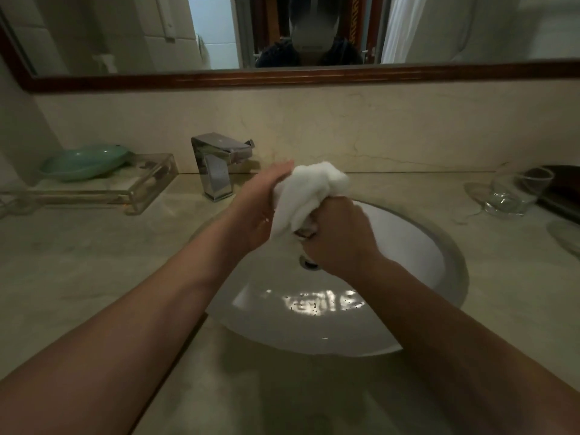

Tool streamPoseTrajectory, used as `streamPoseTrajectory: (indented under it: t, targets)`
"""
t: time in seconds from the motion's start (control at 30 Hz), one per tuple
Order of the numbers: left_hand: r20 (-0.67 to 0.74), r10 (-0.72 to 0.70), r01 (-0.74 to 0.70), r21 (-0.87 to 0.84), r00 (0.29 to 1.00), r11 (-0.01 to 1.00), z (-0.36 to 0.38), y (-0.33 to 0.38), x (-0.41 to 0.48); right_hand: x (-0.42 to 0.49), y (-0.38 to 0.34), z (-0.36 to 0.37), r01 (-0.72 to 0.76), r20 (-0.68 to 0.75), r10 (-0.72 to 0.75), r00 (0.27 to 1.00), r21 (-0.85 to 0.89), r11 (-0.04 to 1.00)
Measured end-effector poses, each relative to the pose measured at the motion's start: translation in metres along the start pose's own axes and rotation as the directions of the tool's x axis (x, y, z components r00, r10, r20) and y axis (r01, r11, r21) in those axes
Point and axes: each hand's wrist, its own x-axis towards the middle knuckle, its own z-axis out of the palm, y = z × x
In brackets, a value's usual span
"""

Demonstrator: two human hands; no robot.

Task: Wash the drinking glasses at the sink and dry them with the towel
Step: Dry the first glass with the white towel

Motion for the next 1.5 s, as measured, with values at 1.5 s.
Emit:
streamPoseTrajectory:
  t: [1.5]
  targets:
    - [-0.313,-0.038,-0.030,-0.210,0.949,0.977,-0.001,-0.022,0.008,0.022,0.028,-0.022,-0.542,0.268,0.587,0.764,0.760,0.359]
